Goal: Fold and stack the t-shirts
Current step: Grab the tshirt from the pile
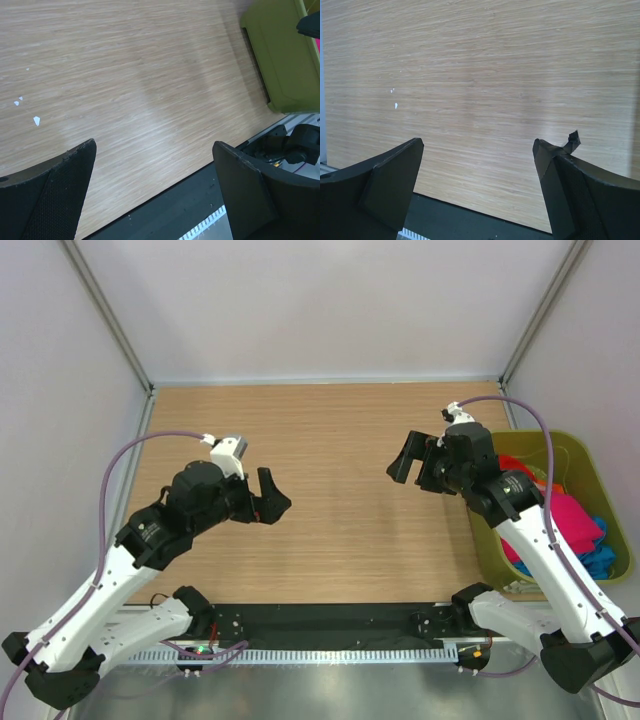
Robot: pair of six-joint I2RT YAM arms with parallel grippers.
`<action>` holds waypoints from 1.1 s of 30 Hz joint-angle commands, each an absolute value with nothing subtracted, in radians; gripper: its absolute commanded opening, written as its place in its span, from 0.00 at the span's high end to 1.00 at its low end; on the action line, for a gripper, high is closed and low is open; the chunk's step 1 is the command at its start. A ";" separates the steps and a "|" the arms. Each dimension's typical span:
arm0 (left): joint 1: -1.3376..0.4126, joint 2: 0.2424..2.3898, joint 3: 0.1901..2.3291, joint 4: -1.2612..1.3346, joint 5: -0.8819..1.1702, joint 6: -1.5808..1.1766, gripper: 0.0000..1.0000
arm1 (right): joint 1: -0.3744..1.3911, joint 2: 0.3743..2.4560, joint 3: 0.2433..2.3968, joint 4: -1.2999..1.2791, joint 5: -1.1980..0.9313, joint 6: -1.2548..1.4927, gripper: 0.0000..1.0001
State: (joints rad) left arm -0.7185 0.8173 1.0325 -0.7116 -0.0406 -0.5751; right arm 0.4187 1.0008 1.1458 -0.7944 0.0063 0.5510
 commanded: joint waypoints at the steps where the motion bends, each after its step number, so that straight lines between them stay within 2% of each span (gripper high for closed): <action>1: -0.721 0.815 1.081 -0.696 -0.031 -0.551 0.00 | 0.420 0.979 1.190 -0.776 -0.005 0.552 0.00; 8: -0.721 0.808 1.081 -0.699 -0.072 -0.574 0.00 | 0.420 1.018 1.252 -0.830 0.077 0.603 0.00; 13: -0.721 0.827 1.118 -0.732 -0.051 -0.577 0.00 | 0.422 1.071 1.419 -0.864 0.179 0.603 0.01; 17: -0.721 0.798 1.097 -0.710 -0.029 -0.589 0.00 | 0.419 1.212 1.715 -1.075 0.639 0.595 0.02; 18: -0.721 0.793 1.088 -0.704 -0.028 -0.592 0.00 | 0.416 1.247 1.765 -1.198 0.848 0.618 0.02; 21: -0.721 0.788 1.075 -0.721 -0.009 -0.594 0.00 | 0.356 1.321 1.853 -1.346 1.065 0.672 0.02; 24: -0.721 0.795 1.074 -0.739 -0.006 -0.597 0.00 | 0.197 1.322 1.780 -1.352 1.118 0.701 0.02; 30: -0.721 0.821 1.066 -0.767 0.029 -0.604 0.00 | -0.148 1.228 1.458 -1.221 0.948 0.712 0.06; 33: -0.719 0.859 1.092 -0.813 0.041 -0.595 0.00 | -0.230 1.192 1.300 -1.113 0.884 0.706 0.07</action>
